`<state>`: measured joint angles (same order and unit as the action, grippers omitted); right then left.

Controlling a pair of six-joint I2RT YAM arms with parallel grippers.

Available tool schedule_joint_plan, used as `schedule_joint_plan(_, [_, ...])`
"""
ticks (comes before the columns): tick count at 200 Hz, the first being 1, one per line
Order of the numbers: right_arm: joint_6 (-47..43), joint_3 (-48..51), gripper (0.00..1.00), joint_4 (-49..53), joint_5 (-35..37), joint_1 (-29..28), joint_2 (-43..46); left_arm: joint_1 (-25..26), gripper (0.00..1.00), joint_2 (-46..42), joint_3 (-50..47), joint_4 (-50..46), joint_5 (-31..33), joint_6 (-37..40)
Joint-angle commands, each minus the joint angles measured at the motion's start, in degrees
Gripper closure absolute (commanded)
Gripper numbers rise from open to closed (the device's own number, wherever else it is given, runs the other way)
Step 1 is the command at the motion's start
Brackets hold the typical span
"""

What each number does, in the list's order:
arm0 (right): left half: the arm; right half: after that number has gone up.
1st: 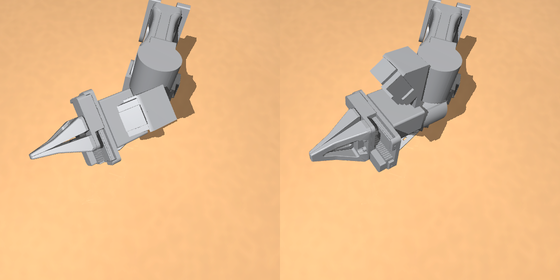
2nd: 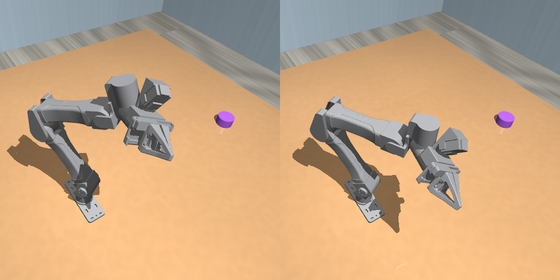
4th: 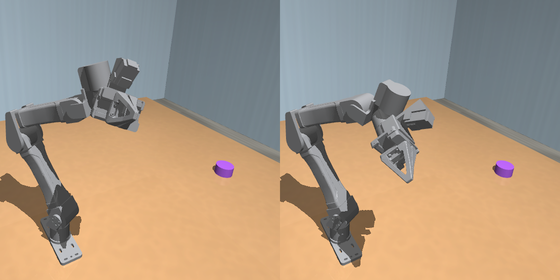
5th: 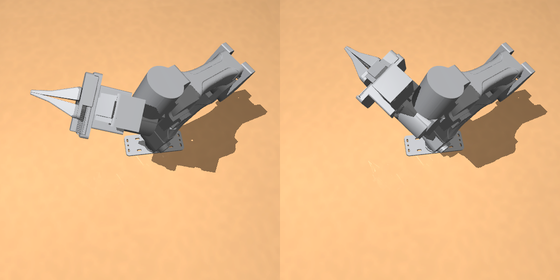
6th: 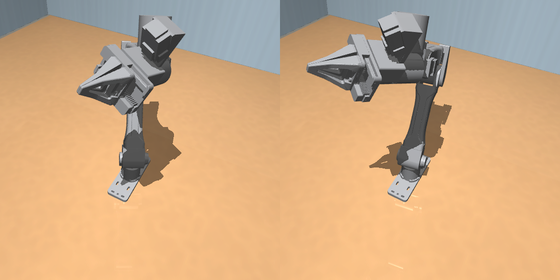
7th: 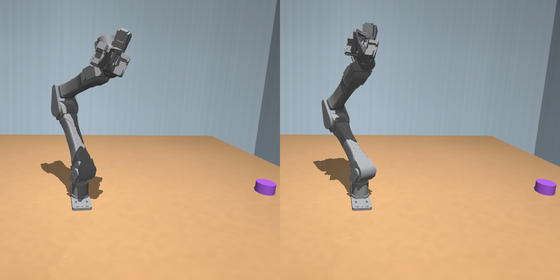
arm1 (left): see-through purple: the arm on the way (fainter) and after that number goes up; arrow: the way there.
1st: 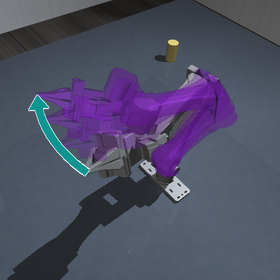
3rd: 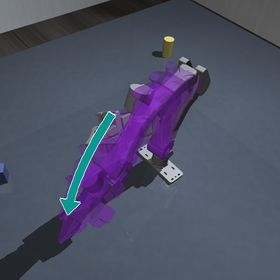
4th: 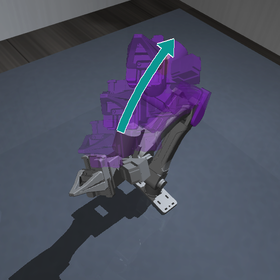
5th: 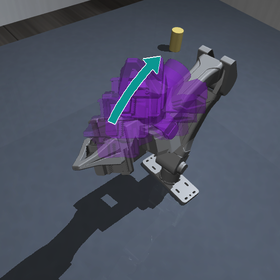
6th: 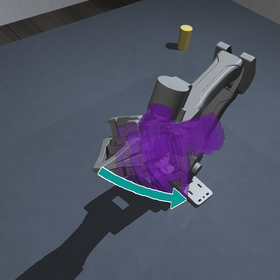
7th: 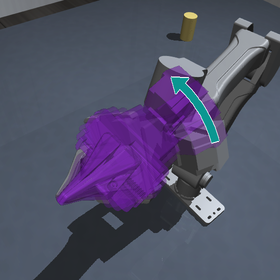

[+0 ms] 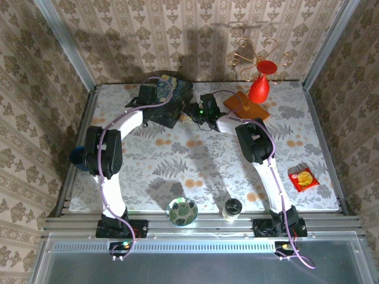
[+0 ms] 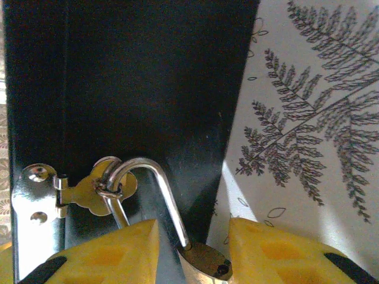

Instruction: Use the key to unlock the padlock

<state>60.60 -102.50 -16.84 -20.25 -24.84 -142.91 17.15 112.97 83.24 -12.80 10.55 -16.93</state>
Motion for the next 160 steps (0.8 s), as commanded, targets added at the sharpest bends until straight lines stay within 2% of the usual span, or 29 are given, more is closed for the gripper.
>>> schedule_joint_plan(1, [-0.11,-1.30,0.64,2.87,-2.57,-1.47,-3.15,-0.98,0.27,0.30,-2.42,-9.19,1.05,0.14])
schedule_joint_plan(27, [0.11,-1.09,0.65,2.21,-4.67,-1.83,-3.25,-1.31,0.27,0.07,-2.30,-9.53,1.39,0.25])
schedule_joint_plan(57, [0.17,0.28,0.75,1.69,-4.81,-2.66,-2.75,-2.83,0.27,-1.25,-2.01,-9.46,1.06,0.07])
schedule_joint_plan(96, [0.07,1.73,0.72,1.42,-4.24,-3.19,-2.09,-3.61,0.26,-2.14,-0.97,-9.90,0.53,-0.02])
schedule_joint_plan(109, [0.11,1.65,0.67,1.11,-4.62,-3.67,-2.28,-3.61,0.26,-2.14,-1.06,-9.77,0.11,-0.21])
schedule_joint_plan(121, [-0.16,1.55,0.66,1.28,-4.80,-4.11,-2.39,-3.61,0.26,-1.97,-1.06,-9.81,-0.17,-0.33])
schedule_joint_plan(160, [-1.27,2.12,0.71,1.36,-5.02,-5.52,-2.49,-4.63,0.26,-2.12,2.28,-11.14,0.39,0.52])
